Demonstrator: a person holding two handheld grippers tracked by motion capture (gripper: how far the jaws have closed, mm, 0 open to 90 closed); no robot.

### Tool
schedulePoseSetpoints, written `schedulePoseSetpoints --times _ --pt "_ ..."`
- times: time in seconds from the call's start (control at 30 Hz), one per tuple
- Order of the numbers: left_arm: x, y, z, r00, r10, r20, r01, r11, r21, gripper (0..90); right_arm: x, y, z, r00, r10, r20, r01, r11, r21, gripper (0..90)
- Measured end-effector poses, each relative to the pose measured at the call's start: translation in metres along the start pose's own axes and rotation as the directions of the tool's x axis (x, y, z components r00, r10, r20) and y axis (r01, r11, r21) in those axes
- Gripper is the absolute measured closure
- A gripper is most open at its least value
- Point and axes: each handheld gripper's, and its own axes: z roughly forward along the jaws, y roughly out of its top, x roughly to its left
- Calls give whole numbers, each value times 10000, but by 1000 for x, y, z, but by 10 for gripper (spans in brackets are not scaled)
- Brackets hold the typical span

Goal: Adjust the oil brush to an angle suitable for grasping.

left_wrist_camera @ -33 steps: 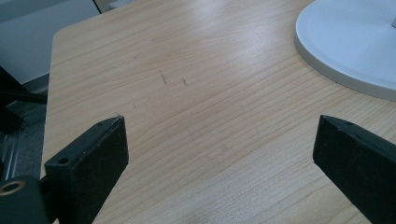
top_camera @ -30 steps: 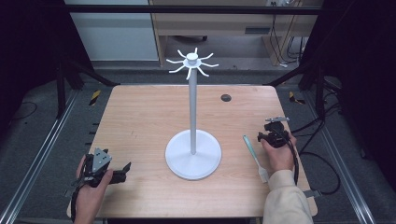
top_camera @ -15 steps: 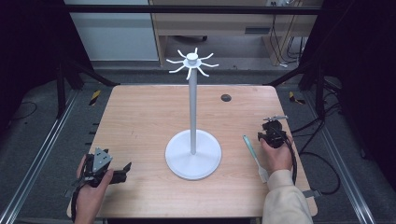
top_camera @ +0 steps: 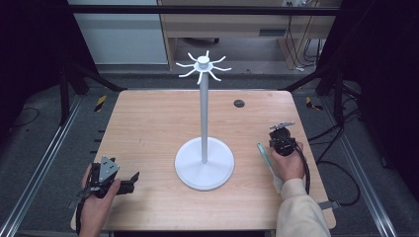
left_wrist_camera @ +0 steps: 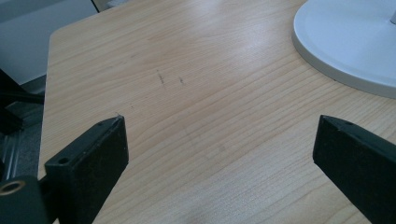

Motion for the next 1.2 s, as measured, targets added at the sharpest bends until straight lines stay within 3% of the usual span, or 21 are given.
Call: schedulePoseSetpoints --times 0.17,0.43,0.93,1.03,1.13,1.2 --pt "0 0 0 10000 3 -8 -3 10000 8 31 6 0 3 9990 -136 -429 140 9999 80 900" --pt "0 0 0 10000 8 -16 -8 10000 18 30 9 1 8 9956 63 -937 -44 9998 205 900" --pt "-1 0 0 10000 37 10 -37 10000 42 31 9 -1 16 9924 162 -1219 -103 9988 488 900" --pt "-1 0 0 10000 36 10 -36 10000 36 31 9 -1 15 9909 228 -1326 -162 9986 507 900" --pt "-1 0 1 10000 38 20 -38 10000 42 32 11 -2 15 9850 144 -1720 -67 9989 454 900" --pt "-1 0 1 10000 47 36 -47 10000 55 31 15 -1 14 9822 -109 -1875 195 9988 444 900"
